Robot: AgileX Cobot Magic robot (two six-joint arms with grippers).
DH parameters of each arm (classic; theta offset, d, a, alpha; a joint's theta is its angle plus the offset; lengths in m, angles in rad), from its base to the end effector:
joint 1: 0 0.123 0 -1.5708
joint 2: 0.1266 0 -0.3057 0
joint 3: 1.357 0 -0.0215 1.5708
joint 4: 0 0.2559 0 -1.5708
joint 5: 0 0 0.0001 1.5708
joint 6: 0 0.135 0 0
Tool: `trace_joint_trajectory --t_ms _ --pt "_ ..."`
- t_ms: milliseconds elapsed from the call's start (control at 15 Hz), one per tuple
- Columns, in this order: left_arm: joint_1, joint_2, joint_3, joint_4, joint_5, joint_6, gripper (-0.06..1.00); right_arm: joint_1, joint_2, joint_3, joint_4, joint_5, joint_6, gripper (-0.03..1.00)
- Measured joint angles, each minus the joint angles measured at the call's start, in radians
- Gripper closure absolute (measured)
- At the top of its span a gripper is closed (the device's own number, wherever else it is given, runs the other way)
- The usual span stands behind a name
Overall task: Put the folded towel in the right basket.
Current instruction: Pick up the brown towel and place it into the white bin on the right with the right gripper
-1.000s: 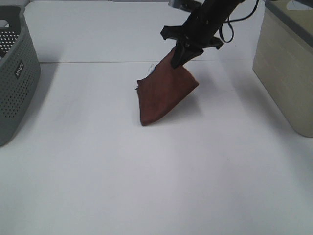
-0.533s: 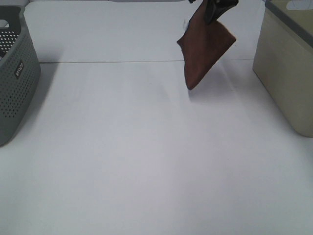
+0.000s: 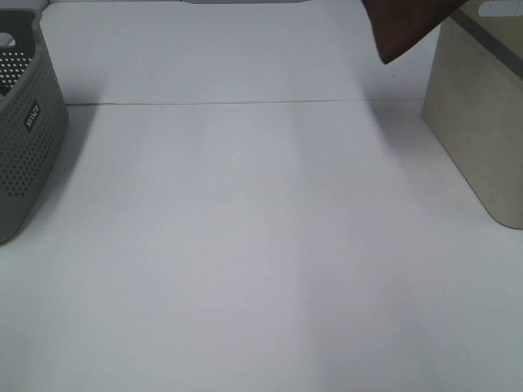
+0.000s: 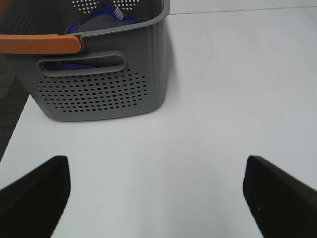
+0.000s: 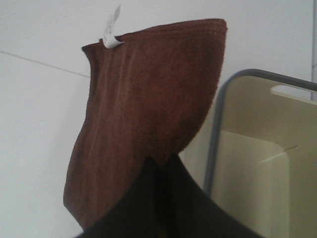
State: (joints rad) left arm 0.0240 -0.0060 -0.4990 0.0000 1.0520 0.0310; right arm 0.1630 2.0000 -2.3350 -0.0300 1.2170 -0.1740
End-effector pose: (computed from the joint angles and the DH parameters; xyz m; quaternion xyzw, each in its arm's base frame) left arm 0.0178 0.0004 0.2605 0.0030 0.8496 0.0145 0.5272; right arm 0.4746 0.0742 0.4108 -0.1547 0.9125 -0.0171 0.3782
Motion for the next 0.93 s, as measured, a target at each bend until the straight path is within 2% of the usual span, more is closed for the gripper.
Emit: trace_joint_trajectory --t_ms 133,333,533,933 --pt "0.0 0.0 0.0 0.0 0.0 0.0 0.06 -0.105 -0.009 0.0 0.051 0.0 -0.009 0.94" --pt "0.0 0.0 0.0 0.0 0.0 0.0 0.06 -0.262 0.014 0.001 0.182 0.0 -0.049 0.94" --pt "0.0 0.0 0.0 0.0 0.0 0.0 0.06 -0.338 0.056 0.022 0.212 0.0 -0.063 0.94" --pt "0.0 0.0 0.0 0.0 0.0 0.0 0.06 -0.466 0.149 0.077 0.204 0.003 -0.083 0.94"
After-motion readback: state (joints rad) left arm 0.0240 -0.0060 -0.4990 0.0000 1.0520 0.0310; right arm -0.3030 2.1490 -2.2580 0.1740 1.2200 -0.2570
